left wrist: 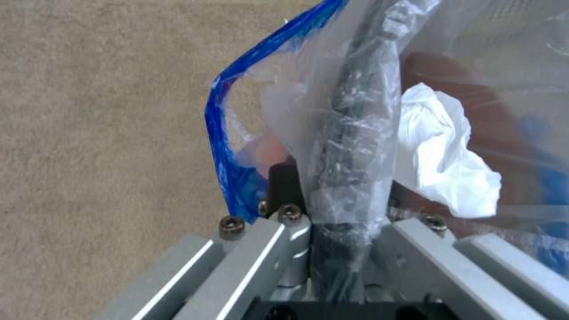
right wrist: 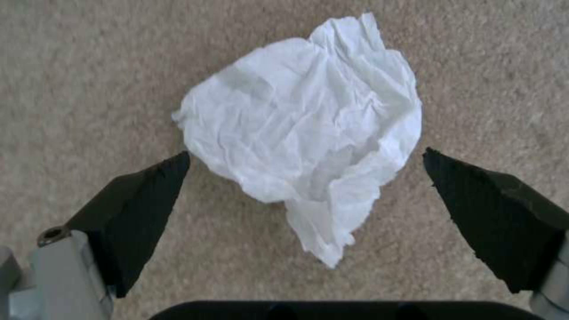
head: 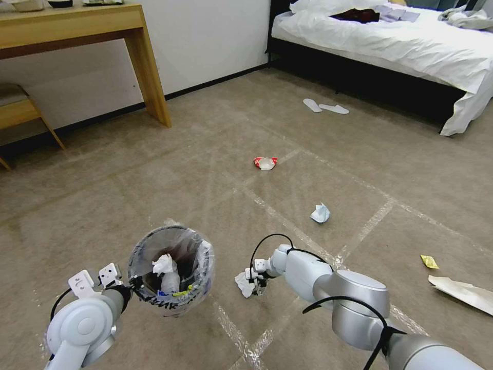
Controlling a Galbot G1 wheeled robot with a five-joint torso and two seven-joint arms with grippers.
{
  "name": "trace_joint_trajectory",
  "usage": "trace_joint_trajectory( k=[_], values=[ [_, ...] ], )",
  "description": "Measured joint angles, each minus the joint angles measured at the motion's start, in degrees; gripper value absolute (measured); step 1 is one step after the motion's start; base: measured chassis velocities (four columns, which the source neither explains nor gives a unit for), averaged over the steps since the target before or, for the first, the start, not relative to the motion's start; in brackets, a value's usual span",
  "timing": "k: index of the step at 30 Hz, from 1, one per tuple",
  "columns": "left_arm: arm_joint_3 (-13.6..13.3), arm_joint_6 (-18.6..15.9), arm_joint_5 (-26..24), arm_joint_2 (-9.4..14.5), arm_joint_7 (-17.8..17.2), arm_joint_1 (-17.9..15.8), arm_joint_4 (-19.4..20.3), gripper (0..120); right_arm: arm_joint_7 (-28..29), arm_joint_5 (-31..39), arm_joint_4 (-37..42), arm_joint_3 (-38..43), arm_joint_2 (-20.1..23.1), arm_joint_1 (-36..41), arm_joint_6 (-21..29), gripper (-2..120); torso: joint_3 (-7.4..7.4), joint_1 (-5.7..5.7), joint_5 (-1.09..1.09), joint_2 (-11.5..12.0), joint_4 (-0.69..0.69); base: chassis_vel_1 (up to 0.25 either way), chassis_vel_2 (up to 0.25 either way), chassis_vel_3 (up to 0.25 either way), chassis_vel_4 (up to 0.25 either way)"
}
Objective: Pick up the trash bin and place the garbage on the floor into it.
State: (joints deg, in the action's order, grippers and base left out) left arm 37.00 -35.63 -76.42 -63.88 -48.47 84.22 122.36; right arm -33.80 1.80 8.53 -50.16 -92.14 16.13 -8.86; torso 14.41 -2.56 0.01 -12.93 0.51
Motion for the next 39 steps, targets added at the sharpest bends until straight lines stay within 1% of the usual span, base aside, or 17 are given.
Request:
trace_joint_trajectory(
  k=[3, 6, 9, 10, 11, 20, 25, 26, 27, 28, 29, 32, 33, 34, 39],
  values=[
    [0.01, 0.0, 0.53, -0.38, 0.18, 0.35, 0.16, 1, 2.03, 0.74, -0.21, 0.88, 0.0, 0.25, 1.78, 100, 0.0, 0.0, 0.0, 0.0, 0.0, 0.0, 0.0, 0.0, 0.0],
    [-0.01, 0.01, 0.67, -0.44, 0.26, 0.44, 0.19, 1, 2.16, 1.11, -0.3, 1.43, 0.0, 0.28, 2.19, 100, 0.0, 0.0, 0.0, 0.0, 0.0, 0.0, 0.0, 0.0, 0.0],
    [0.05, 0.02, 0.9, -0.5, 0.37, 0.66, 0.31, 1, 2.22, 5.05, 0.12, 2.08, 0.01, 0.55, 4.92, 100, 0.0, 0.0, 0.0, 0.0, 0.0, 0.0, 0.0, 0.0, 0.0],
    [0.05, 0.02, 0.9, -0.5, 0.37, 0.66, 0.31, 1, 2.22, 5.05, 0.12, 2.08, 0.01, 0.55, 4.92, 100, 0.0, 0.0, 0.0, 0.0, 0.0, 0.0, 0.0, 0.0, 0.0],
    [0.1, 0.02, 0.9, -0.48, 0.38, 0.68, 0.43, 1, 1.8, 6.44, 0.41, 2.18, 0.01, 0.56, 5.95, 100, 0.0, 0.0, 0.0, 0.0, 0.0, 0.0, 0.0, 0.0, 0.0],
    [-0.12, 0.04, 1.02, -0.55, 0.38, 0.9, 0.97, 1, 0.69, 8.89, 0.3, 2.34, 0.01, 1.66, 7.08, 100, 0.0, 0.0, 0.0, 0.0, 0.0, 0.0, 0.0, 0.0, 0.0],
    [-0.41, 0.04, 1.37, -0.77, 0.45, 0.93, 1.16, 1, 0.27, 11.59, 0.21, 2.62, 0.01, 2.81, 8.18, 100, 0.0, 0.0, 0.0, 0.0, 0.0, 0.0, 0.0, 0.0, 0.0],
    [-0.44, 0.04, 1.54, -0.82, 0.51, 0.93, 1.16, 1, 0.27, 11.86, 0.24, 2.69, 0.01, 2.94, 8.34, 98, 0.0, 0.0, 0.0, 0.0, 0.0, 0.0, 0.0, 0.0, 0.0],
    [-0.44, 0.04, 1.54, -0.82, 0.51, 0.93, 1.16, 1, 0.27, 11.86, 0.24, 2.69, 0.01, 2.94, 8.34, 98, 0.0, 0.0, 0.0, 0.0, 0.0, 0.0, 0.0, 0.0, 0.0],
    [-0.48, 0.04, 1.89, -0.84, 0.68, 0.95, 1.05, 1, 0.56, 12.04, 0.31, 2.72, 0.01, 3.07, 8.57, 90, -0.01, 0.0, -0.01, -0.01, 0.02, 0.0, 0.0, 0.0, 0.0],
    [-0.48, 0.04, 1.89, -0.84, 0.68, 0.95, 1.05, 1, 0.56, 12.04, 0.31, 2.72, 0.01, 3.07, 8.57, 90, -0.01, 0.0, -0.01, -0.01, 0.02, 0.0, 0.0, 0.0, 0.0],
    [-0.55, 0.05, 2.52, -0.84, 0.87, 0.95, 0.75, 1, 1.31, 12.86, 0.71, 3.14, -0.02, 3.14, 9.93, 82, -0.02, 0.01, -0.02, -0.03, 0.03, 0.0, 0.0, 0.0, 0.0],
    [-0.55, 0.05, 2.52, -0.84, 0.87, 0.95, 0.75, 1, 1.31, 12.86, 0.71, 3.14, -0.02, 3.14, 9.93, 82, -0.02, 0.01, -0.02, -0.03, 0.03, 0.0, 0.0, 0.0, 0.0],
    [-0.59, 0.07, 2.79, -0.84, 0.97, 0.97, 0.7, 1, 1.47, 13.22, 0.77, 3.23, -0.02, 3.14, 10.08, 78, -0.02, 0.01, -0.03, -0.03, 0.02, 0.0, 0.0, 0.0, 0.0],
    [-0.77, 0.1, 3.34, -0.82, 1.27, 1.0, 0.42, 1, 2.32, 13.39, 0.81, 3.46, -0.04, 3.22, 9.95, 78, -0.01, 0.01, -0.02, -0.04, 0.01, 0.0, 0.0, 0.0, 0.0]
  ],
)
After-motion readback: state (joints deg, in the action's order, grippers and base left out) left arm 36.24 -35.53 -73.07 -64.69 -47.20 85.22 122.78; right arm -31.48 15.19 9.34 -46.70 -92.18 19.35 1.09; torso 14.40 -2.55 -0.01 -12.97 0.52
